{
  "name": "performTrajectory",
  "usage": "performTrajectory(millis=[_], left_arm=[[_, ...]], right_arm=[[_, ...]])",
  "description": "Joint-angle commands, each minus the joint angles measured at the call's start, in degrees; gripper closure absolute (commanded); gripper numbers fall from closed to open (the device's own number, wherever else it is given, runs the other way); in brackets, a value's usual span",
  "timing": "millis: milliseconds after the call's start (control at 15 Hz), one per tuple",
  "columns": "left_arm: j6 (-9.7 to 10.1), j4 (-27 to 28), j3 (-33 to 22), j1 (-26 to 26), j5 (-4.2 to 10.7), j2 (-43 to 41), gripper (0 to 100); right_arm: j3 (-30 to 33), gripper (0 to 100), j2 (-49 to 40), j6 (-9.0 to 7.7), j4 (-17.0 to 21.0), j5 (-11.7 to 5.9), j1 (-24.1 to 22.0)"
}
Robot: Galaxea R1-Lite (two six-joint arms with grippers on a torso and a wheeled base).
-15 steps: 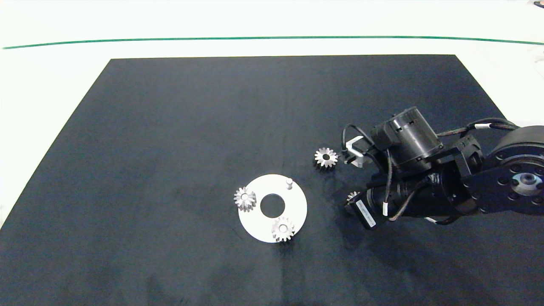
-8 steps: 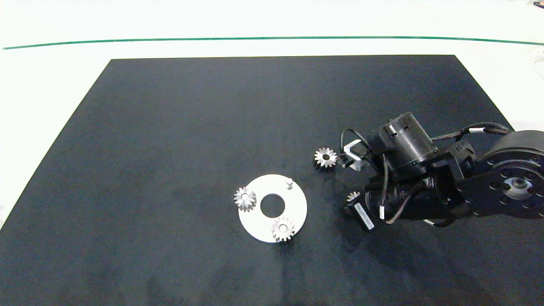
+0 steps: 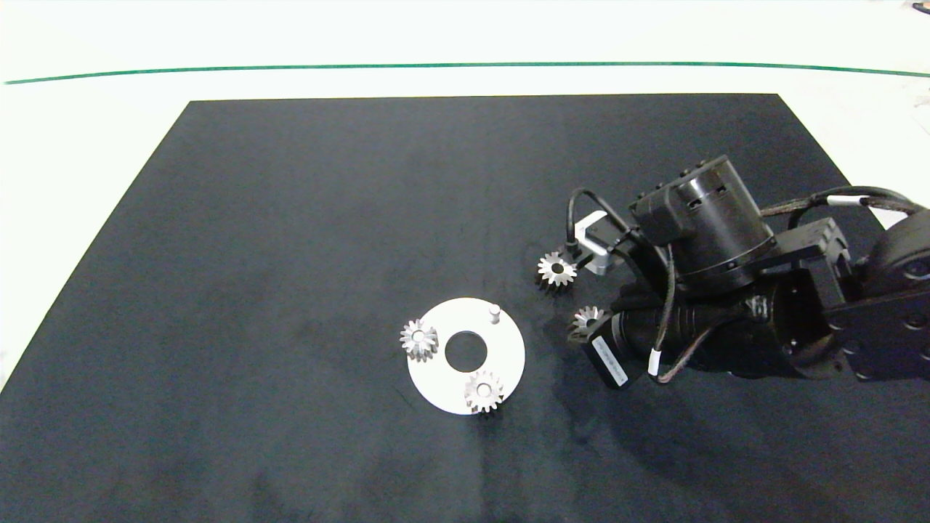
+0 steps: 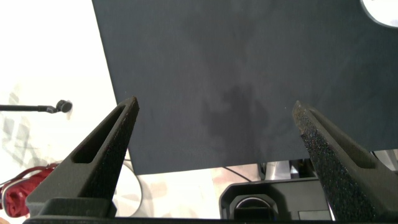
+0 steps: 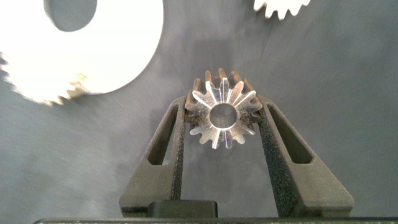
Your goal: Remove an incorrectly installed larger gear and replace it with the correct smaller gear
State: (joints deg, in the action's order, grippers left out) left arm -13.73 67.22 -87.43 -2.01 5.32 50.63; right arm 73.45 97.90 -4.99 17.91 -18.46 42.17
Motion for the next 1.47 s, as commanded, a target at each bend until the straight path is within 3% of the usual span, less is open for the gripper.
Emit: performTrajectory(millis=[67,333,400,533,867,1467], left_arm=[[-0.07,0.4,0.0,0.0,0.05,0.1,0],[-0.07,0.4,0.1,0.0,-0.04,-0.3,0],[-0.07,0.4,0.0,0.0,-0.04,-0.3,0],[-0.07,0.4,0.0,0.0,-0.04,-0.4,0],[-0.34,0.4,0.0,0.0,-0.04,-0.6,0],[-0.42,0.4,0.0,0.0,-0.04,-0.7,0]], right_arm=[[4.6,72,-0.9,-0.9,0.0,-0.62,3.2],[13.3,72,5.6,-2.4,1.3,-0.62,3.6],[16.6,72,7.8,-2.48,4.3,-0.62,3.7],[25.3,72,11.3,-3.28,14.3,-0.44,3.7],[37.0,72,17.8,-3.45,22.6,-0.26,4.4],[40.6,72,22.4,-3.28,23.2,0.0,5.6]])
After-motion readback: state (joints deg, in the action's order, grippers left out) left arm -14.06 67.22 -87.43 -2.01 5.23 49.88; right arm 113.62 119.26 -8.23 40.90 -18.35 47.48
